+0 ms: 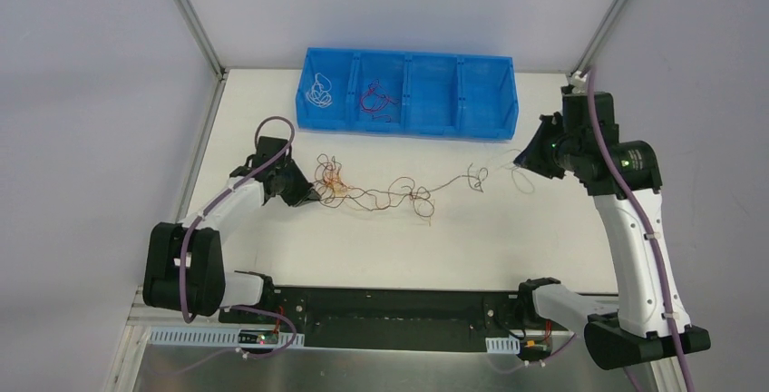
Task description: Untangle the cables
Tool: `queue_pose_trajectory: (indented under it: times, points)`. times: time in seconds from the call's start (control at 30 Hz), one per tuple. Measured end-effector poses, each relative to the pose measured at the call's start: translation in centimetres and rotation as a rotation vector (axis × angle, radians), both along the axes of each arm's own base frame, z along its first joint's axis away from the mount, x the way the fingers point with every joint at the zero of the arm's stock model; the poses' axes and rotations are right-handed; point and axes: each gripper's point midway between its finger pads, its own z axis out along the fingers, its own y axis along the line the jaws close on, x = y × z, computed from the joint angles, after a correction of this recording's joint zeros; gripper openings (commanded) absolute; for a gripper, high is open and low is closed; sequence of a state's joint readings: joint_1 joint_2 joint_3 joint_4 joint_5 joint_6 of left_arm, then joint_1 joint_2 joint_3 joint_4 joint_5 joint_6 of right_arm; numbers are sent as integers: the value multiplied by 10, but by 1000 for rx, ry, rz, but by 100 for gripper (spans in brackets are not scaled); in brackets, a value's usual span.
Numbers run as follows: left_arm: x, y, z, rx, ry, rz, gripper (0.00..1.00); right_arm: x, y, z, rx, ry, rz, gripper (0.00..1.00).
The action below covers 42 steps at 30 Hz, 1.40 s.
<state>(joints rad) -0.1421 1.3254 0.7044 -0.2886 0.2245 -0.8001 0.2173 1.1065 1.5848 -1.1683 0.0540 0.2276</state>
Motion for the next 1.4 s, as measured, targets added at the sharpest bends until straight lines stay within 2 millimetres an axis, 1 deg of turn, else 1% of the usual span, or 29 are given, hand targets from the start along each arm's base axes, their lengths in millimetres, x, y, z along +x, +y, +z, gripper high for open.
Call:
queue_pose_trajectory:
  times: [0.03,0.07,0.1,0.13,0.17,0.2,0.27,0.33,0.4,0.47,0.53,0.6,0.7,0.83,0.87,0.93,1.1,1.2,1.3,1.4]
  points:
    - [-1,-4,4,-16,-11,-26,47,-1,6,-7,30,17,13,0]
    - [-2,-8,9,-31,-27,-58,64,-2,13,-16,62,39,25,0]
    - [-2,-14,17,-51,-49,-92,78,-5,20,-26,98,64,36,0]
    - [-2,-18,25,-60,-76,-124,84,-8,24,-34,124,85,43,0]
    - [-1,-25,40,-80,-116,-163,88,-12,31,-43,162,106,52,0]
    - [0,-31,53,-91,-155,-194,92,-16,35,-48,186,122,56,0]
    - [3,-50,94,-122,-272,-287,96,-24,46,-52,245,138,80,0]
    - [3,-69,130,-148,-373,-378,97,-30,57,-47,291,129,115,0]
    - [0,-93,165,-169,-475,-486,97,-34,68,-40,320,112,161,0]
    - [-10,-119,185,-192,-536,-596,97,-40,79,-36,340,113,211,0]
    - [-22,-141,192,-212,-560,-686,96,-43,88,-34,349,119,249,0]
    - [-32,-161,193,-232,-562,-758,96,-46,97,-34,355,129,285,0]
    - [-47,-185,184,-252,-546,-852,94,-49,108,-34,360,133,327,0]
    - [-62,-207,174,-281,-522,-937,94,-51,120,-34,367,137,364,0]
    - [-63,-209,173,-284,-521,-942,93,-51,122,-34,368,140,368,0]
    - [-73,-220,171,-302,-519,-985,90,-49,126,-36,367,146,375,0]
    - [-91,-240,176,-345,-545,-1061,76,-46,132,-41,362,163,381,0]
    - [-96,-247,181,-378,-580,-1090,66,-46,134,-43,356,170,386,0]
    - [-97,-248,179,-391,-592,-1099,64,-46,135,-43,351,168,386,0]
    - [-98,-248,175,-392,-589,-1101,68,-46,135,-43,350,167,386,0]
